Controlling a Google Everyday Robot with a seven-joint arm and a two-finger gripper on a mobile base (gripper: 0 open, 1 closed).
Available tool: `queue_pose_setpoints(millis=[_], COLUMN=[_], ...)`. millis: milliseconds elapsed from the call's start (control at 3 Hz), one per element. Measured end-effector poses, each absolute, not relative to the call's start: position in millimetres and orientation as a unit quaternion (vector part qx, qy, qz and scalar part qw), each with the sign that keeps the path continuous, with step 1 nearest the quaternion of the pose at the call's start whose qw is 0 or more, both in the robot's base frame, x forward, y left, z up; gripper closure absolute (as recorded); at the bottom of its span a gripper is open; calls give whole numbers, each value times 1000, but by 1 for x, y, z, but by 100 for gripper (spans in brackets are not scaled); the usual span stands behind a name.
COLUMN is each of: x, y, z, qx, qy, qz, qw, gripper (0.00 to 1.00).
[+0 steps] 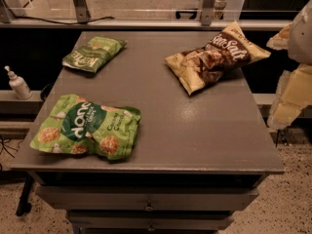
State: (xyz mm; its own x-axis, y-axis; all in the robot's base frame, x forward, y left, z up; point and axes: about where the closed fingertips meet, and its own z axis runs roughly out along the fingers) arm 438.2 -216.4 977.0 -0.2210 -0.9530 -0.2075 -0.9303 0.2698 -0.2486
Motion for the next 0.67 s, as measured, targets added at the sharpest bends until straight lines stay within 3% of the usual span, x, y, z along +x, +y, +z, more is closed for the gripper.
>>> queue_pose_setpoints(millis=[667], x=[448], y=[-209], z=[978], qx=[-603], qy=[777], qz=[-36], qw=[179], gripper=[0])
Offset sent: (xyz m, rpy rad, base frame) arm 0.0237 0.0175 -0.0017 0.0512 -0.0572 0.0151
